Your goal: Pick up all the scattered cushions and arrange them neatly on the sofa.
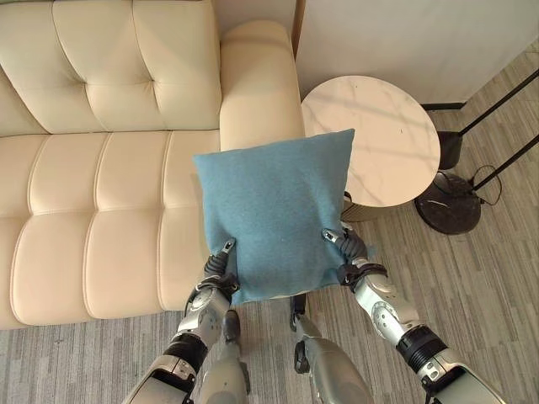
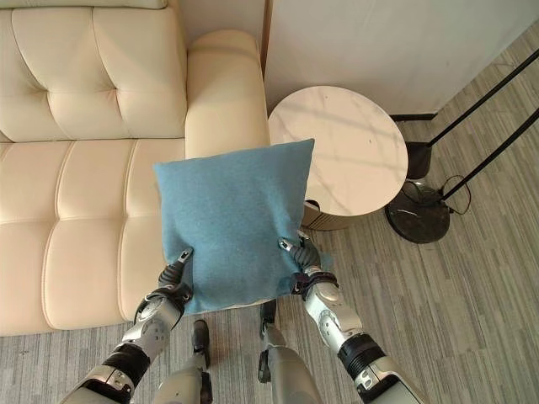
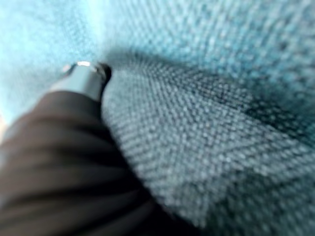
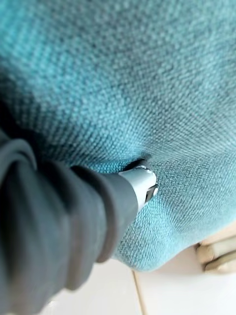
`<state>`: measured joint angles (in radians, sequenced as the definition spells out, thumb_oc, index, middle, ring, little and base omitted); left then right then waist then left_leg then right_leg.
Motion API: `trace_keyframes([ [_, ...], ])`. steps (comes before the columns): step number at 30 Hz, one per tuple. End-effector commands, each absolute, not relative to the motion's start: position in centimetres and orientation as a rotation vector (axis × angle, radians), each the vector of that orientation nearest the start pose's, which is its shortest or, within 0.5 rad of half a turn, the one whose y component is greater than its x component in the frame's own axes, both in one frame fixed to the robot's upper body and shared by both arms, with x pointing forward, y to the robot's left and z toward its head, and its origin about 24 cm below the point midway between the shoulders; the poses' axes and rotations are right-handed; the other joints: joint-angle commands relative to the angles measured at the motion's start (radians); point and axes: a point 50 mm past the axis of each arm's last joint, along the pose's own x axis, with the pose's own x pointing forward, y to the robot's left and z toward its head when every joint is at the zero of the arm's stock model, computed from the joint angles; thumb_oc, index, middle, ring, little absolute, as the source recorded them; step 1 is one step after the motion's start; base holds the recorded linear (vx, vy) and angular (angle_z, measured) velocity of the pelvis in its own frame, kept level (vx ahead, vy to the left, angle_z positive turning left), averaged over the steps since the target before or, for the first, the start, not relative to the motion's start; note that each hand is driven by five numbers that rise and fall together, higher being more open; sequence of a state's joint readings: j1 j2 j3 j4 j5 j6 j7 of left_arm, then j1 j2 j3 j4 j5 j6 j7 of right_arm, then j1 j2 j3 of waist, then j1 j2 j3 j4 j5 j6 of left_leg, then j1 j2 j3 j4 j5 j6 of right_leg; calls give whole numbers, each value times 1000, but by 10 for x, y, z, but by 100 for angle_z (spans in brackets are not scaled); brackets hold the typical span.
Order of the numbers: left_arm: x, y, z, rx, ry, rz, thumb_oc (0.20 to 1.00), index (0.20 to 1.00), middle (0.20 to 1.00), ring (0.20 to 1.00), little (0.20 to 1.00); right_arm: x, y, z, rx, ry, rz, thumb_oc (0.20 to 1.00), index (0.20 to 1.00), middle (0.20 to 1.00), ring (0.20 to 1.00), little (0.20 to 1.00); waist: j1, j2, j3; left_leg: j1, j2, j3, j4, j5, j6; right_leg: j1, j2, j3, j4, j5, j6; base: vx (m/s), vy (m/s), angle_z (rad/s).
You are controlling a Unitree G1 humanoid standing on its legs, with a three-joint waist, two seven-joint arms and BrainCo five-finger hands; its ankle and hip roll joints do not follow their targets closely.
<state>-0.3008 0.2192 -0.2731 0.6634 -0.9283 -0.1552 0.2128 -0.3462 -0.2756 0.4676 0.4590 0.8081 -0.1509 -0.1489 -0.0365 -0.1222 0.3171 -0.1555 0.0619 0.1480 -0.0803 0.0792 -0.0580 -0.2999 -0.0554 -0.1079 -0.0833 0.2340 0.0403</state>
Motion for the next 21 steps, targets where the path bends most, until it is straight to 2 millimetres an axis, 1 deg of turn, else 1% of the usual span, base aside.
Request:
trace_keyframes([
  [1,315,80,48,-542,73,-194,200,200,200,200,200,282,-20,62,524,51,597,200,200,200,200,200,34,29,21,4,13,-5,-7,-32,-18,90,-62,19,57,-205,88,-12,-1,10],
  [2,315,80,48,-542,73,-194,200,200,200,200,200,282,-20,62,524,51,597,200,200,200,200,200,33,28,19,1,12,-5,-7,-30,-18,88,-63,19,56,-203,88,0,0,0],
  [3,315,90,52,-493,32,-173,200,200,200,200,200,282,-30,60,524,38,557,200,200,200,200,200,33,34,17,3,11,-5,-7,-32,-17,89,-65,17,57,-204,89,0,0,0],
  [4,314,95,54,-472,15,-159,200,200,200,200,200,284,-38,59,512,30,519,200,200,200,200,200,33,37,14,5,11,-7,-7,-33,-15,90,-66,16,57,-205,89,0,0,0],
  [6,313,102,57,-442,-7,-140,200,200,200,200,200,285,-51,54,493,31,464,200,200,200,200,200,32,41,9,6,9,-8,-7,-35,-13,93,-67,14,56,-205,90,3,8,2],
  [7,312,107,59,-425,-26,-126,200,200,200,200,200,286,-61,52,482,26,416,200,200,200,200,200,30,44,5,8,8,-8,-7,-37,-12,95,-68,13,55,-206,91,15,18,5],
  [10,307,118,64,-402,-63,-91,200,200,200,200,200,284,-81,43,493,38,297,200,200,200,200,200,27,47,-9,12,4,-10,-7,-43,-9,105,-69,11,48,-205,93,0,0,0],
  [12,304,122,66,-382,-81,-73,200,200,200,200,200,283,-88,41,503,37,253,200,200,200,200,200,26,47,-17,15,3,-12,-7,-46,-6,111,-69,9,45,-206,95,3,18,2],
  [15,293,136,73,-276,-145,-48,200,200,200,200,200,280,-102,44,409,-1,213,200,200,200,200,200,31,43,-39,29,1,-18,-7,-52,0,133,-72,7,41,-212,99,23,52,2],
  [17,289,139,70,-262,-143,-45,200,200,200,200,200,278,-105,43,388,-3,207,200,200,200,200,200,32,42,-48,35,-1,-20,-7,-56,3,142,-73,6,40,-213,100,46,50,11],
  [18,281,147,67,-226,-139,-28,200,200,200,200,200,274,-113,41,334,-2,187,200,200,200,200,200,34,39,-70,49,-6,-25,-7,-64,8,161,-77,2,38,-217,104,38,51,19],
  [19,281,147,67,-226,-139,-28,200,200,200,200,200,274,-113,41,334,-2,187,200,200,200,200,200,34,39,-70,49,-6,-25,-7,-64,8,161,-77,2,38,-217,104,61,110,15],
  [21,273,155,63,-184,-130,-13,200,200,200,200,200,271,-125,44,266,-27,160,200,200,200,200,200,37,41,-96,70,-18,-39,-7,-73,17,189,-87,-6,39,-222,111,33,110,5],
])
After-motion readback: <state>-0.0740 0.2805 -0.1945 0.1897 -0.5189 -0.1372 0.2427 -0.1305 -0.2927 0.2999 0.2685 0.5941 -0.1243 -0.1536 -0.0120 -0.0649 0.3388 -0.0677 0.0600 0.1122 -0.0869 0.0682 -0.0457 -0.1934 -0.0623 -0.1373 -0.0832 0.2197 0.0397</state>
